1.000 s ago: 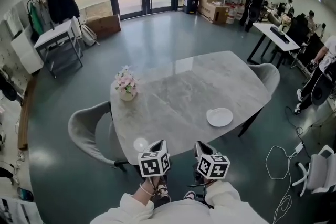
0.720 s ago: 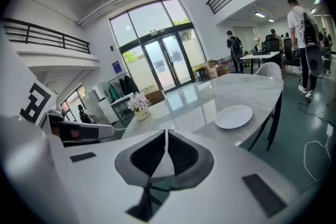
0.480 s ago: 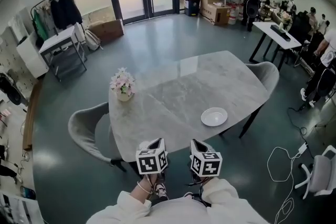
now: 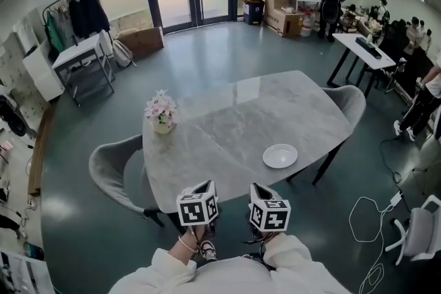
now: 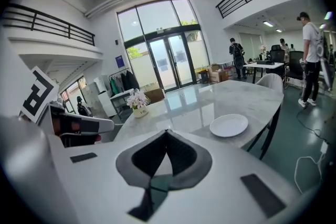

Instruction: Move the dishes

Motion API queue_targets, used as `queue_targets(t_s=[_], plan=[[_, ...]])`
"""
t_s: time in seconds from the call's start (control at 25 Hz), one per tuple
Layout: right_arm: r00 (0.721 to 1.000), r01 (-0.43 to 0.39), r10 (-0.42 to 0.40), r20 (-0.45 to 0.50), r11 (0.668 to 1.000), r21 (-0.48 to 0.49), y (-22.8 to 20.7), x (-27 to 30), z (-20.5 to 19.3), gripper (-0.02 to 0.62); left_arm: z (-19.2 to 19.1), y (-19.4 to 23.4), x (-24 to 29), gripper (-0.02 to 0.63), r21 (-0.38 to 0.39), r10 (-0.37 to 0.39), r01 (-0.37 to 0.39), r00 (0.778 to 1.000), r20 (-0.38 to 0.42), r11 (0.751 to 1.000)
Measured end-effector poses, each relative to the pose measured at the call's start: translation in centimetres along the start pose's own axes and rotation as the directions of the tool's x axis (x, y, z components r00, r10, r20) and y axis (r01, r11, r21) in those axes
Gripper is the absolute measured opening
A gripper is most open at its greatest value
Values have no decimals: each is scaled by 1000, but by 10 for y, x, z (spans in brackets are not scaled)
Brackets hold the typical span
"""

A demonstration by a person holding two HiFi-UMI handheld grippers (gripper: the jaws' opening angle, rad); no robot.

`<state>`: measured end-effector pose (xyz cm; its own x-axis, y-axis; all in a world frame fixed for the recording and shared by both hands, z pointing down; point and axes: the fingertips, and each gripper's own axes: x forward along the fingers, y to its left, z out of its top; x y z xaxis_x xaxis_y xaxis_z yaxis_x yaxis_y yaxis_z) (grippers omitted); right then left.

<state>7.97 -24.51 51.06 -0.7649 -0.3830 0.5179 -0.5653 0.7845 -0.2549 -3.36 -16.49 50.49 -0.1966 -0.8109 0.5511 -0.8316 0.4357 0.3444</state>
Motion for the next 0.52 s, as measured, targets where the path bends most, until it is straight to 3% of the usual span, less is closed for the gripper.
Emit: queue_targets(t_s=[0.52], plan=[[1000,25,-25,4,1000,13,1,8,4,58,10,14,2,9,-9,8,-8,1000,4,1000]])
